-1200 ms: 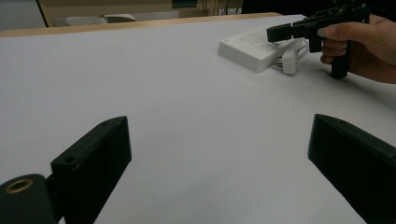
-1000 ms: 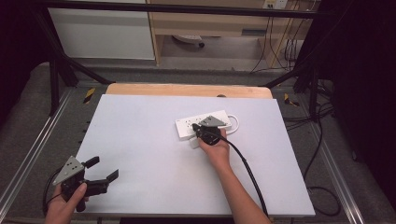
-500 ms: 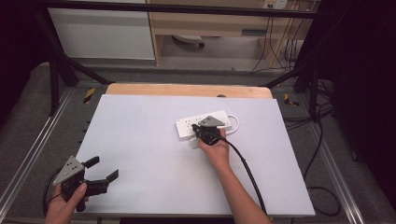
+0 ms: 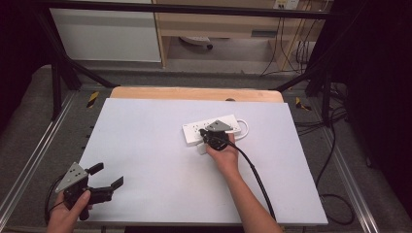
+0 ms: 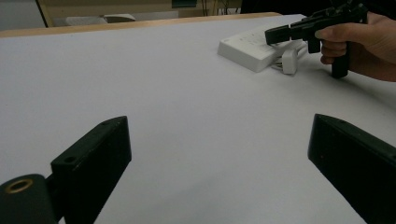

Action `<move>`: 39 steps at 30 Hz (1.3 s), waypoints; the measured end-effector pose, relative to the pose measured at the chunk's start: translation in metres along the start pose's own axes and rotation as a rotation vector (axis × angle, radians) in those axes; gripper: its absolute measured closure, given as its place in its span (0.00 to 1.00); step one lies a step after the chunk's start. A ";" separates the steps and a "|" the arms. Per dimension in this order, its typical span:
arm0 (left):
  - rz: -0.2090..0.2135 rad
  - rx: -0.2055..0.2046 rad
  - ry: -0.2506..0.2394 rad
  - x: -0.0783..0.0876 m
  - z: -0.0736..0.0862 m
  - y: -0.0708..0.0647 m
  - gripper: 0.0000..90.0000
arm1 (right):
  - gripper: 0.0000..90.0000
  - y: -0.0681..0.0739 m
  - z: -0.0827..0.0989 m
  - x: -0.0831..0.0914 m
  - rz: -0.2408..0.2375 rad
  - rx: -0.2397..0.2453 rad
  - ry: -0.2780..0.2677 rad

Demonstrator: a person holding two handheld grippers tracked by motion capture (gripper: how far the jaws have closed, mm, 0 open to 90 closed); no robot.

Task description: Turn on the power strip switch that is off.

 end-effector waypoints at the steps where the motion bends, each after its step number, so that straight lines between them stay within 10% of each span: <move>1: 0.000 0.000 0.000 0.000 0.000 0.000 0.07 | 1.00 0.000 0.000 0.000 0.001 0.003 0.002; 39: -0.001 -0.002 0.002 0.000 0.000 0.000 0.07 | 1.00 0.000 0.000 -0.001 -0.015 0.000 0.025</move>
Point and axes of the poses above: each handheld gripper's, and its own axes: x roughly backward along the jaws, z roughly out of its underside, y roughly to its left, the point moved 3 cm from there along -x, roughly forward along the jaws, and after that the axes turned 14 degrees about -z, right-handed, at the moved point
